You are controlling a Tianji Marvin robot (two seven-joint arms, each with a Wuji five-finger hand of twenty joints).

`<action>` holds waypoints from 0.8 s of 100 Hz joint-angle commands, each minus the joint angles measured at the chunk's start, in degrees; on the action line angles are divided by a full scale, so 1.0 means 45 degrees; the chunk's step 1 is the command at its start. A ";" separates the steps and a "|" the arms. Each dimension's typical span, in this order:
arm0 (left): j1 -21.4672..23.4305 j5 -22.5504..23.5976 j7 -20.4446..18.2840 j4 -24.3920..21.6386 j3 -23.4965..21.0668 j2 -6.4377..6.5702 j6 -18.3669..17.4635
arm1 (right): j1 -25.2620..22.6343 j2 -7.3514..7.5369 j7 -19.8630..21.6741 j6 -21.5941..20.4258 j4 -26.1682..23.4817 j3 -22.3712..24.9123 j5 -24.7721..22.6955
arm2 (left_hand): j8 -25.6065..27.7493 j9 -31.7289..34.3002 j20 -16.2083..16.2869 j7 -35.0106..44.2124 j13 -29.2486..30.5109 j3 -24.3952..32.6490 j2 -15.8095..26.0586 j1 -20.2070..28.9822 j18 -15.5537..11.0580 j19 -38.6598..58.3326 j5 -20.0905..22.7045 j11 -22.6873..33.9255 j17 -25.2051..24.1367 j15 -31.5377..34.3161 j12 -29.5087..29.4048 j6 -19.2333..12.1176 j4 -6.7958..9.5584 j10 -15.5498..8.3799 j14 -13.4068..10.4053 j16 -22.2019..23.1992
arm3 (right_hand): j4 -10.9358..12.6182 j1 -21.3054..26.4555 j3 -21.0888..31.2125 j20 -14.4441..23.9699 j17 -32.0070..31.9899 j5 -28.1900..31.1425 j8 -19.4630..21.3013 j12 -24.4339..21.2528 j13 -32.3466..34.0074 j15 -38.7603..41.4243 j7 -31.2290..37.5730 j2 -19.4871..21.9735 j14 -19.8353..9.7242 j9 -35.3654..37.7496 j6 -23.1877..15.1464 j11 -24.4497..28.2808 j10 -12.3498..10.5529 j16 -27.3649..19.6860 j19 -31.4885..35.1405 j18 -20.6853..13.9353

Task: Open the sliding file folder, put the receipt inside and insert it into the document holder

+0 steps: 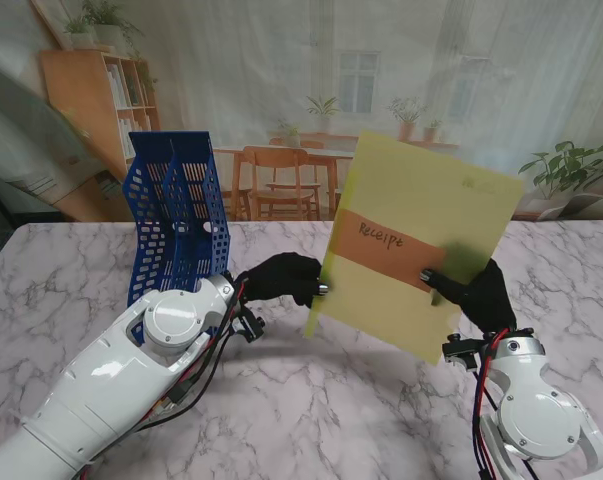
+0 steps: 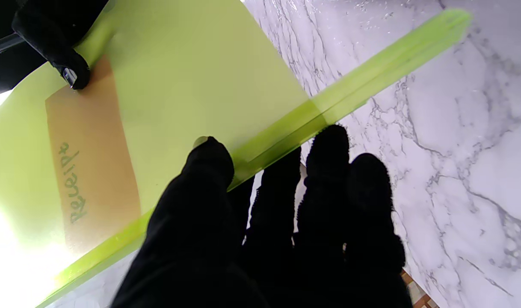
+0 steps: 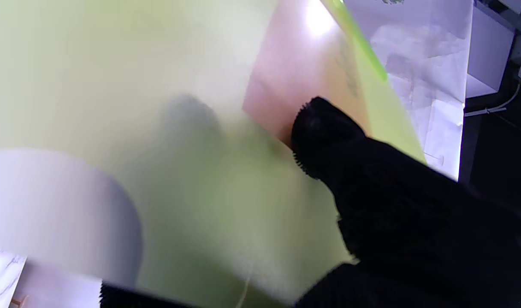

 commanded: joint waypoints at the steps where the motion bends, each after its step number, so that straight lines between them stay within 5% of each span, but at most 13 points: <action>1: -0.0152 0.0005 -0.0195 -0.0195 -0.0009 -0.0016 0.0063 | -0.0064 0.0069 0.0178 0.0148 0.0113 -0.0009 -0.0218 | -0.0059 0.0518 0.0111 0.0866 0.0432 0.0370 0.0346 0.0531 -0.0980 0.0612 0.0643 0.0452 0.0257 0.0312 -0.0079 -0.0454 0.0289 -0.0297 -0.0008 0.0062 | 0.0588 0.0956 0.1426 0.0100 0.0255 0.0878 0.0454 0.0032 0.0647 0.1131 0.1337 0.1067 -0.0206 0.0085 -0.1422 0.0537 -0.0072 0.0349 0.0311 0.0005; 80: -0.0492 0.0288 0.0026 -0.0390 0.0054 -0.0069 0.0222 | 0.0015 0.0503 0.1657 0.1068 0.0358 -0.0064 -0.1747 | -0.0326 0.0653 -0.0020 0.0952 0.0627 0.0405 0.0372 0.0493 -0.0938 0.0758 0.0734 0.0532 0.0440 0.0341 -0.0475 -0.0306 0.0249 -0.0221 0.0004 -0.0036 | 0.0559 0.0970 0.1895 0.0290 0.0404 0.1360 0.0545 0.0533 0.0608 0.2077 0.1109 0.0691 0.0061 0.0407 -0.1028 0.0375 0.0333 0.0697 0.0637 0.0437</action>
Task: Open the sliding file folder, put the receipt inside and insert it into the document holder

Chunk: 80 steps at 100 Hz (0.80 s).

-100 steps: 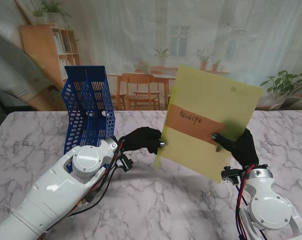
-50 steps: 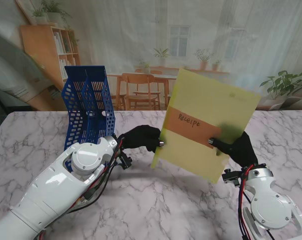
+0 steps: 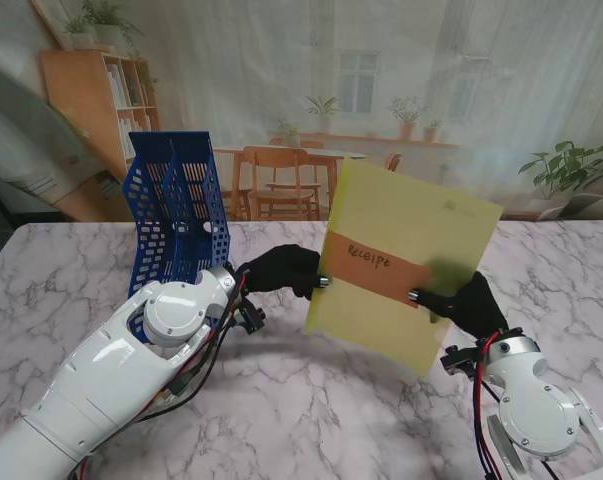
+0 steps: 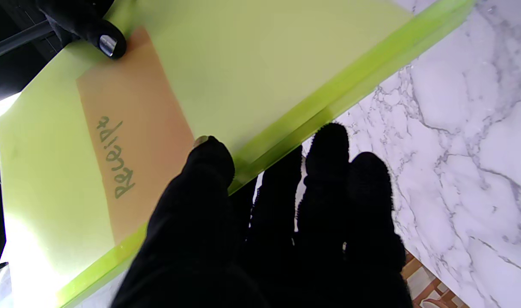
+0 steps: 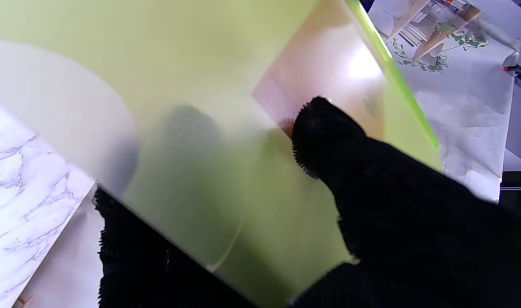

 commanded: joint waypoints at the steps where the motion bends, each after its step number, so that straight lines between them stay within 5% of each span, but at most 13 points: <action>1: -0.0117 -0.0105 -0.0115 -0.0301 -0.0066 -0.0099 0.0050 | -0.0037 0.0025 0.0141 0.0168 0.0153 -0.0103 -0.0056 | -0.0015 0.0519 -0.0025 0.0577 0.0477 0.0377 0.0418 0.0496 -0.0961 0.0742 0.0581 0.0506 0.0279 0.0339 -0.0120 -0.0619 0.0250 -0.0299 0.0018 0.0039 | 0.0615 0.0984 0.1912 0.0167 0.0235 0.1360 0.0546 0.0186 0.0610 0.1141 0.1131 0.0684 0.0057 0.0404 -0.1028 0.0271 0.0018 0.0335 0.0381 0.0173; 47: -0.0044 -0.0366 -0.0554 -0.0500 -0.0149 0.0002 0.0193 | 0.0019 -0.0044 -0.0004 0.0252 0.0235 -0.0233 0.0347 | -0.0179 -0.0032 -0.0160 0.0207 -0.0062 0.0275 0.0578 0.0367 -0.0729 0.0420 0.0287 0.0326 -0.0296 -0.0014 -0.0413 -0.0472 0.0228 -0.0079 0.0255 -0.0108 | 0.0583 0.0973 0.1840 0.0163 0.0113 0.1257 0.0635 0.0265 0.0570 0.0865 0.1049 0.0785 0.0037 0.0294 -0.1038 0.0157 -0.0066 0.0196 0.0278 0.0135; 58: -0.0046 -0.0595 -0.0860 -0.0374 -0.0089 0.0036 0.0254 | -0.0010 -0.0073 -0.0045 0.0173 0.0184 -0.0224 0.0646 | -0.0186 -0.1754 -0.0317 -0.2711 -0.1299 -0.0081 0.0389 -0.1387 -0.0528 -0.0743 -0.0809 -0.0641 -0.1337 -0.1220 -0.1667 0.0006 0.0215 0.0255 0.0426 -0.0677 | 0.0584 0.0988 0.1803 0.0146 0.0072 0.1216 0.0661 0.0236 0.0579 0.0712 0.1041 0.0827 0.0038 0.0255 -0.1043 0.0132 -0.0103 0.0127 0.0226 0.0111; 66: -0.0083 -0.0814 -0.0928 -0.0252 -0.0027 0.0004 0.0266 | -0.0041 -0.0071 0.0009 0.0140 0.0133 -0.0215 0.0796 | -0.1233 -0.3406 -0.0592 -0.4856 -0.2407 -0.0401 0.0022 -0.2808 -0.0535 -0.1727 -0.2086 -0.1502 -0.2128 -0.2095 -0.2240 0.0362 0.0149 0.0561 0.0471 -0.1134 | 0.0586 0.0990 0.1791 0.0141 0.0060 0.1203 0.0683 0.0237 0.0585 0.0678 0.1054 0.0846 0.0040 0.0243 -0.1054 0.0147 -0.0081 0.0114 0.0212 0.0110; 80: -0.0202 -0.1071 -0.1049 -0.0100 0.0092 -0.0032 0.0202 | -0.0072 -0.0068 0.0047 -0.0061 0.0104 -0.0194 0.0945 | -0.1976 -0.6858 -0.1026 -0.6489 -0.4215 -0.0733 -0.0898 -0.4402 -0.0712 -0.3045 -0.3934 -0.2722 -0.3211 -0.3089 -0.3246 0.0782 -0.0028 0.1172 0.0454 -0.1773 | 0.0587 0.0979 0.1763 0.0137 0.0033 0.1167 0.0708 0.0232 0.0589 0.0648 0.1052 0.0899 0.0010 0.0210 -0.1068 0.0175 -0.0109 0.0107 0.0190 0.0121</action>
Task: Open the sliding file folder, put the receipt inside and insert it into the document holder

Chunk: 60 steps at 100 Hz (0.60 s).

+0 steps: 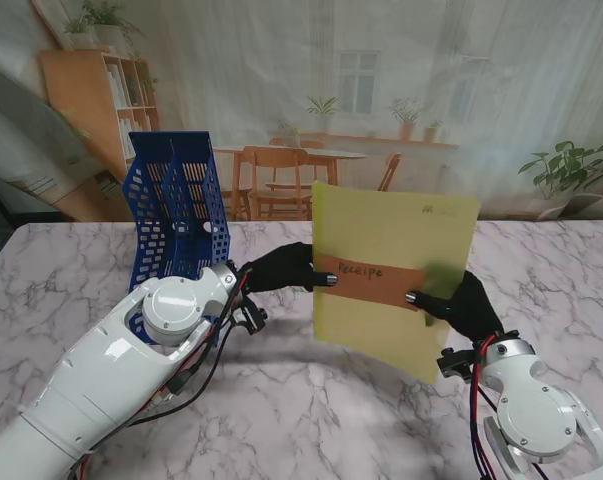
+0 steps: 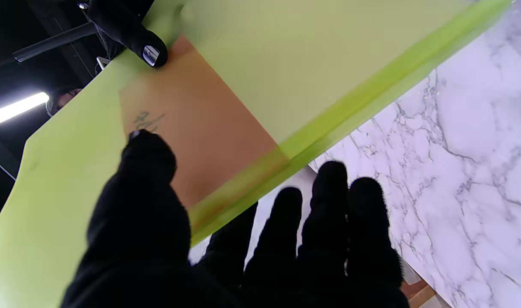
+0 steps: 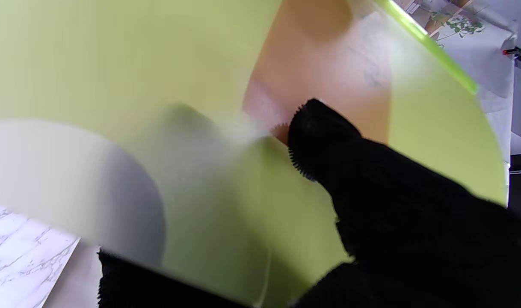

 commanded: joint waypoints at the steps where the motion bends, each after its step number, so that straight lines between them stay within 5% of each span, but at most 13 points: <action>1: -0.0095 -0.0095 -0.0280 0.0121 0.0070 -0.0089 -0.0034 | -0.0083 -0.0044 0.0021 -0.0127 -0.0051 -0.0016 0.0079 | -0.0273 -0.1306 -0.0248 -0.0529 -0.0593 -0.0329 -0.0636 -0.0699 -0.0647 -0.0404 -0.0791 -0.0501 -0.0319 -0.0448 -0.0416 0.0153 -0.0042 0.0162 -0.0038 -0.0194 | 0.0587 0.0947 0.1447 0.0124 0.0032 0.1110 0.0589 0.0095 0.0591 0.0635 0.1053 0.0896 -0.0161 0.0196 -0.1239 0.0175 -0.0124 0.0095 0.0185 -0.0018; 15: -0.0215 -0.0335 -0.0277 0.0281 0.0196 -0.0163 -0.0138 | -0.0112 -0.0030 0.0159 -0.0197 -0.0109 0.0017 0.0338 | -0.0563 -0.4101 -0.0646 -0.1411 -0.2468 -0.0262 -0.0950 -0.1379 -0.0750 -0.1727 -0.2319 -0.1093 -0.1326 -0.1192 -0.0957 -0.0271 -0.0159 -0.0256 0.0070 -0.0805 | 0.0596 0.0964 0.1448 0.0124 0.0028 0.1110 0.0618 0.0092 0.0596 0.0626 0.1065 0.0912 -0.0128 0.0183 -0.1231 0.0212 -0.0089 0.0098 0.0180 -0.0042; 26: -0.0287 -0.0571 -0.0190 0.0382 0.0284 -0.0251 -0.0180 | -0.0091 -0.0013 0.0271 -0.0225 -0.0115 0.0023 0.0447 | -0.0511 -0.5068 -0.1278 -0.1435 -0.3882 -0.0289 -0.1047 -0.1563 -0.0467 -0.2950 -0.2619 -0.1446 -0.1862 -0.1982 -0.1241 -0.0649 -0.0183 -0.0693 0.0233 -0.1595 | 0.0595 0.0958 0.1443 0.0126 0.0002 0.1113 0.0629 0.0083 0.0592 0.0626 0.1065 0.0913 -0.0124 0.0172 -0.1225 0.0226 -0.0096 0.0102 0.0171 -0.0024; 43: -0.0152 -0.1658 -0.0587 0.0122 0.0280 -0.0309 0.0103 | 0.0109 -0.0024 0.0211 -0.0186 -0.0030 -0.0111 0.0385 | -0.0122 -0.4256 -0.1467 -0.0967 -0.3786 0.0023 -0.0959 -0.1272 -0.0388 -0.3156 -0.2270 -0.1146 -0.1350 -0.2143 -0.1100 -0.0638 0.0025 -0.0668 -0.0136 -0.2162 | 0.0587 0.0959 0.1406 0.0127 -0.0085 0.1072 0.0657 0.0073 0.0565 0.0514 0.1053 0.0969 -0.0120 0.0099 -0.1281 0.0233 -0.0145 0.0059 0.0141 -0.0058; 60: 0.0219 -0.2733 -0.0960 -0.0498 0.0158 -0.0355 0.1018 | 0.0350 -0.0069 0.0069 -0.0110 0.0130 -0.0288 0.0486 | 0.0021 -0.2358 -0.1086 -0.0810 -0.2325 0.1103 0.0132 0.0922 -0.0515 -0.2233 -0.1484 -0.0499 -0.0128 -0.1518 -0.0735 -0.0291 0.0230 -0.0406 -0.0317 -0.2112 | 0.0573 0.0980 0.1324 0.0112 -0.0168 0.1020 0.0724 0.0034 0.0548 0.0185 0.1051 0.1040 -0.0093 -0.0016 -0.1349 0.0200 -0.0237 -0.0080 0.0093 -0.0118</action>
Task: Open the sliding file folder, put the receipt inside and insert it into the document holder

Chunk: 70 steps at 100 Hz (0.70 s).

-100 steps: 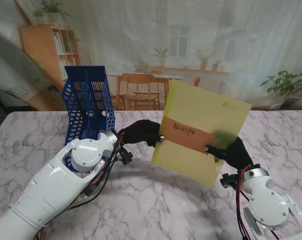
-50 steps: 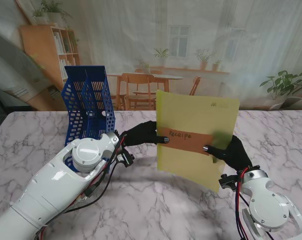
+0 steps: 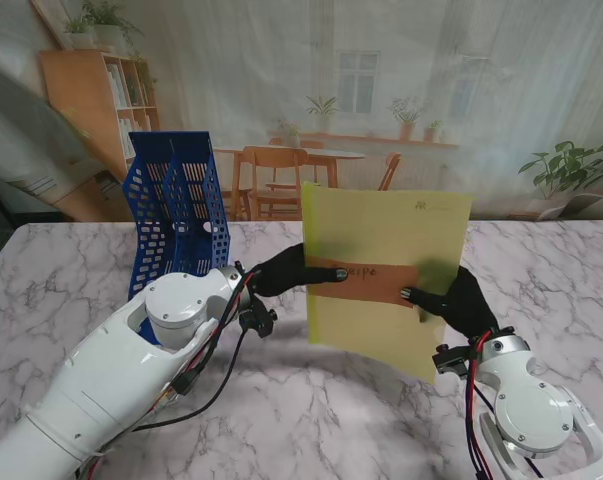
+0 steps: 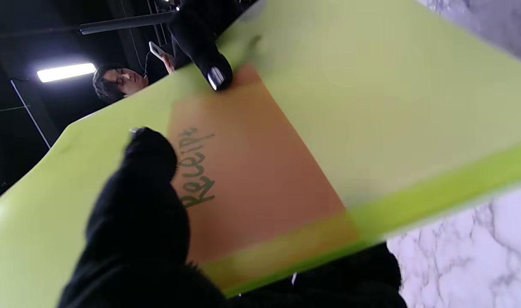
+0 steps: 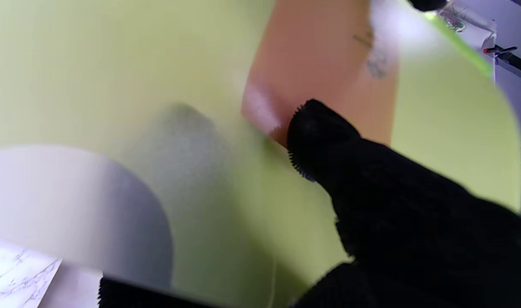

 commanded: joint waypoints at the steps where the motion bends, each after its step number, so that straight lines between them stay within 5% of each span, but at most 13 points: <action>1: 0.0149 0.0243 -0.0133 -0.0237 0.0154 -0.0116 -0.0106 | 0.0103 -0.0073 -0.0045 0.0079 0.0072 -0.0077 0.0077 | 0.0136 0.0738 0.0224 0.0145 0.0651 0.0403 0.0597 0.0919 -0.0228 0.0573 0.0531 0.0214 0.0495 0.0424 0.0189 -0.0048 0.0143 -0.0105 -0.0358 -0.0123 | 0.0522 0.0951 0.1294 0.0108 -0.0041 0.1023 0.0544 0.0032 0.0563 0.0248 0.1051 0.1024 -0.0095 -0.0011 -0.1354 0.0198 -0.0238 -0.0085 0.0086 -0.0124; 14: 0.0490 0.0015 0.0564 -0.0599 0.0096 -0.0289 0.0273 | 0.0188 -0.0077 -0.0040 0.0147 0.0109 -0.0167 0.0134 | 0.0488 0.3720 0.0694 0.1211 0.2768 0.0885 0.2301 0.3146 -0.0095 0.2003 0.2636 0.0996 0.2200 0.1289 0.0650 -0.0295 0.0146 -0.0231 -0.0544 0.0034 | 0.0516 0.0961 0.1239 0.0078 -0.0112 0.0961 0.0576 -0.0017 0.0554 0.0004 0.1019 0.1079 -0.0099 -0.0079 -0.1431 0.0168 -0.0309 -0.0177 0.0028 -0.0149; 20: 0.0635 -0.0022 0.0910 -0.0754 0.0059 -0.0355 0.0407 | 0.0221 -0.0084 -0.0051 0.0174 0.0120 -0.0202 0.0160 | 0.1479 0.5019 0.0804 0.2102 0.3762 0.0773 0.2217 0.4305 -0.0067 0.2671 0.3661 0.1246 0.3019 0.1716 0.0806 -0.0274 -0.0076 -0.0244 -0.0563 0.0109 | 0.0508 0.0972 0.1153 0.0049 -0.0183 0.0907 0.0598 -0.0079 0.0546 -0.0260 0.0991 0.1128 -0.0098 -0.0165 -0.1474 0.0127 -0.0369 -0.0270 -0.0028 -0.0183; 32: 0.0837 0.0649 0.1845 -0.1057 0.0105 -0.0448 0.0400 | 0.0326 -0.0120 -0.0166 0.0206 0.0197 -0.0292 0.0243 | 0.1817 0.7430 0.1005 0.3393 0.6024 0.2136 0.1760 0.4441 -0.0159 0.4180 0.5577 0.1916 0.5025 0.3067 0.1097 -0.0005 -0.0458 -0.0060 -0.0208 0.0428 | 0.0506 0.0985 0.0846 -0.0085 -0.0532 0.0501 0.0139 -0.0605 0.0493 -0.1475 0.0671 0.1323 0.0011 -0.0417 -0.1421 -0.0263 -0.0512 -0.0708 -0.0300 -0.0288; 48: 0.1200 0.2273 0.3233 -0.1468 0.0065 -0.0492 0.0100 | 0.0395 -0.0175 -0.0472 0.0161 0.0286 -0.0398 0.0078 | 0.1620 0.8487 0.0654 0.4377 0.7230 0.2421 0.1556 0.4443 -0.0206 0.5216 0.6217 0.2309 0.6322 0.4065 0.1292 0.0331 -0.0580 0.0465 0.0210 0.0383 | 0.0532 0.0946 0.0323 -0.0048 -0.1407 -0.0257 -0.1435 -0.1242 0.0252 -0.2713 0.0002 0.1553 -0.0073 -0.0758 -0.1253 -0.0517 -0.0735 -0.0906 -0.0627 -0.0692; 60: 0.1438 0.2850 0.3903 -0.1615 -0.0114 -0.0548 -0.0184 | 0.0400 -0.0205 -0.0553 0.0182 0.0276 -0.0422 0.0189 | 0.1675 0.8517 0.0490 0.4708 0.7325 0.2504 0.1542 0.4444 -0.0228 0.5328 0.6339 0.2425 0.6455 0.4180 0.1358 0.0202 -0.0593 0.0445 0.0180 0.0332 | 0.0624 0.0689 -0.0939 0.0168 -0.2780 -0.1662 -0.2227 -0.1615 -0.1419 -0.4165 0.0024 0.1919 -0.0045 -0.2359 -0.0943 -0.1316 -0.0444 -0.1136 -0.1147 -0.0468; 70: 0.1617 0.3050 0.4243 -0.1747 -0.0348 -0.0560 -0.0549 | 0.0390 -0.0252 -0.0591 0.0325 0.0209 -0.0396 0.0621 | 0.1748 0.8558 0.0434 0.4936 0.7378 0.2494 0.1568 0.4444 -0.0298 0.5454 0.6366 0.2506 0.6511 0.4270 0.1400 0.0057 -0.0608 0.0392 0.0153 0.0325 | 0.0641 -0.0314 -0.2082 0.0686 -0.4194 -0.3174 -0.2453 -0.2246 -0.3460 -0.4353 -0.0294 0.2272 0.0262 -0.4412 0.0223 -0.0783 -0.0151 -0.1262 -0.1378 -0.0289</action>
